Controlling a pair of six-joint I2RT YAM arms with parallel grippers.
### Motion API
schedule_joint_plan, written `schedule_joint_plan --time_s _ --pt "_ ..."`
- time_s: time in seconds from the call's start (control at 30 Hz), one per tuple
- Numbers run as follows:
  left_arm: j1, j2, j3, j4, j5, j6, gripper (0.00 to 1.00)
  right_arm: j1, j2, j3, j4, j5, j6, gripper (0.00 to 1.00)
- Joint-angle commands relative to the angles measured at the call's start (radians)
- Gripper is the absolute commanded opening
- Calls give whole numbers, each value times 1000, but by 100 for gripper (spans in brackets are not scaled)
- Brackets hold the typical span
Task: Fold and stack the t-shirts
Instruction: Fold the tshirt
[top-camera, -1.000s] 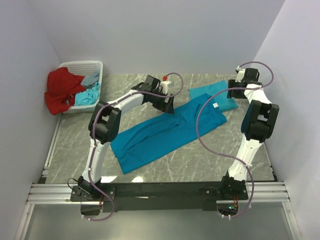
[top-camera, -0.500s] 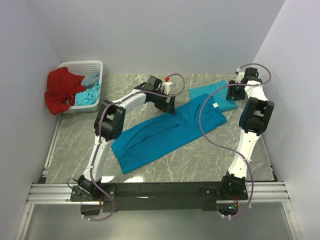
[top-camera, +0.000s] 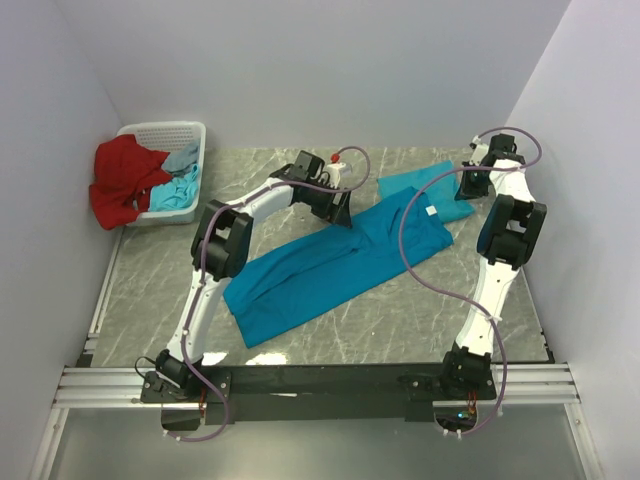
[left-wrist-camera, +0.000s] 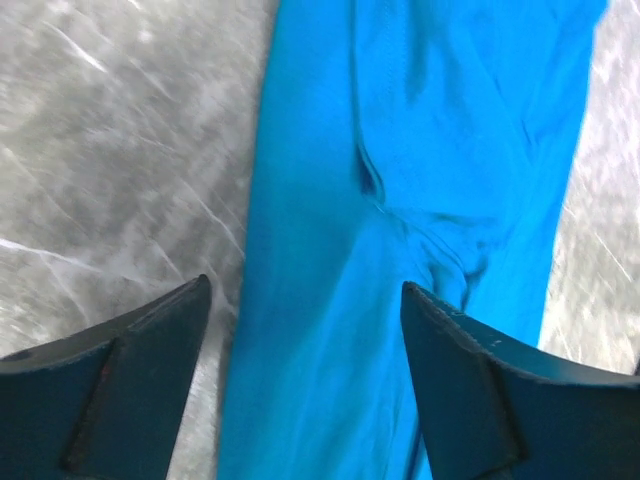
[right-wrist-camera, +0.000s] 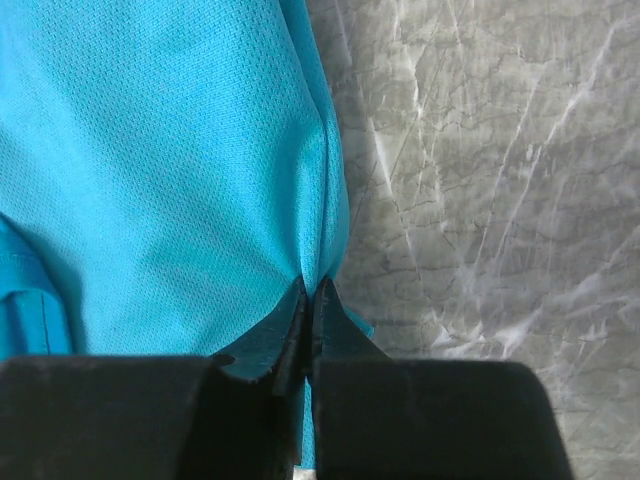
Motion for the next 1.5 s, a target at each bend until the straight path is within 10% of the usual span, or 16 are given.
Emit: schedule_joint_plan --time_s 0.0,0.27,0.63,0.87,1.47 --pt "-9 44 58 -18 -92 5 81 -18 -10 4 2 24 10 0" --pt "-35 71 79 -63 -278 56 60 -34 -27 -7 38 63 18 0" --pt "-43 71 76 -101 -60 136 45 -40 -22 10 37 72 26 0" --pt "-41 79 81 -112 -86 140 0 -40 -25 10 48 93 29 0" --pt "225 -105 -217 109 -256 -52 0 -72 -41 -2 161 296 66 0"
